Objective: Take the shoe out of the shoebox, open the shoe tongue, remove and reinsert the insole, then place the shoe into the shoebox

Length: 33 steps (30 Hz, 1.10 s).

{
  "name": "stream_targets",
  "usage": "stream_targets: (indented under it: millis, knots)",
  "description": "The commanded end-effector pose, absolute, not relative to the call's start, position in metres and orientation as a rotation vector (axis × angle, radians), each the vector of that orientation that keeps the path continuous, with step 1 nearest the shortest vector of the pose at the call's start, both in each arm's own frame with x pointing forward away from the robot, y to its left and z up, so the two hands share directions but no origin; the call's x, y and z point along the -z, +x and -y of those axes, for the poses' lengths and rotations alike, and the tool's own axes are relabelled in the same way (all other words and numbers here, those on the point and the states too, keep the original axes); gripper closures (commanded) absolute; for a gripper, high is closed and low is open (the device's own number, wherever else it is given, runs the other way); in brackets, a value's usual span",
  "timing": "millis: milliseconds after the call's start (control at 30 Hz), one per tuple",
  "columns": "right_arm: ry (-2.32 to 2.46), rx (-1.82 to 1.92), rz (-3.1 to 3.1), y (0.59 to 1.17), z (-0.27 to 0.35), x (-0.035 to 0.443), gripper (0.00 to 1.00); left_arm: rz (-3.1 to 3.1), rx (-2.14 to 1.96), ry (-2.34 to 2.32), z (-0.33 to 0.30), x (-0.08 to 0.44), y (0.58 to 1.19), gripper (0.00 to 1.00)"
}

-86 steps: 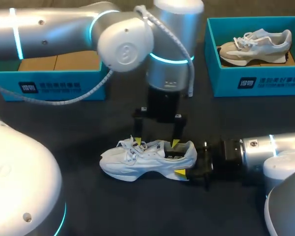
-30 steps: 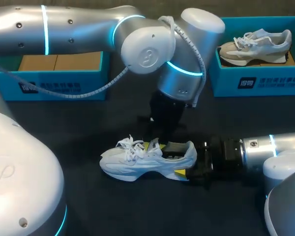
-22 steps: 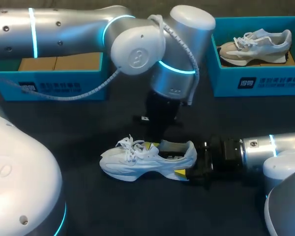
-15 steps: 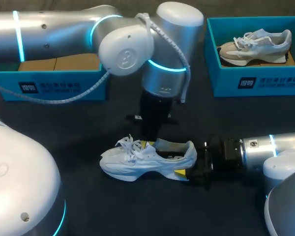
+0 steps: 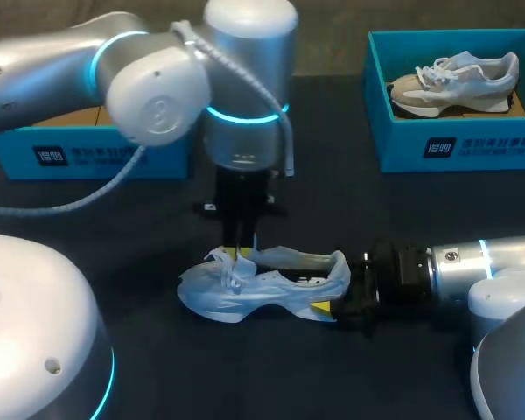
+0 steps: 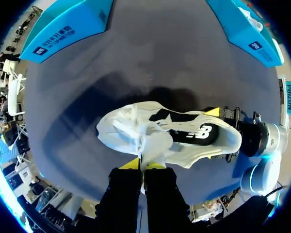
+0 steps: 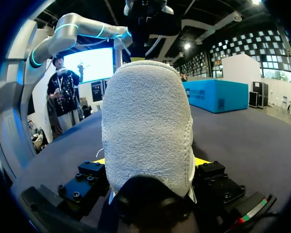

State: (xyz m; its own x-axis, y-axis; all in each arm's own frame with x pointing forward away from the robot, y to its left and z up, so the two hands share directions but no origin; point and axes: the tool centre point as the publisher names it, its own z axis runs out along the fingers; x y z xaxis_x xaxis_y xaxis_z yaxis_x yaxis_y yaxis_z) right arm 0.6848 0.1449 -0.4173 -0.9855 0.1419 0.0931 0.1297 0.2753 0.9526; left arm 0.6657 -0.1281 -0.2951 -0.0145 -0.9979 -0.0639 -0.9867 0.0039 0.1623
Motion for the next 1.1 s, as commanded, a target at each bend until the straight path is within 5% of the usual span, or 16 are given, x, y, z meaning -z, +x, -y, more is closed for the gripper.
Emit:
stream_targets:
  millis: [33, 1100]
  knots:
    - [0.268, -1.861, -2.504, 0.685, -0.146, 0.417, 1.00, 1.996, -0.117, 2.006, 0.110, 0.294, 0.664, 1.00]
    - [0.268, -1.861, -2.504, 0.685, -0.146, 0.417, 1.00, 1.907, -0.330, 1.794, 0.058, 0.335, 0.656, 1.00]
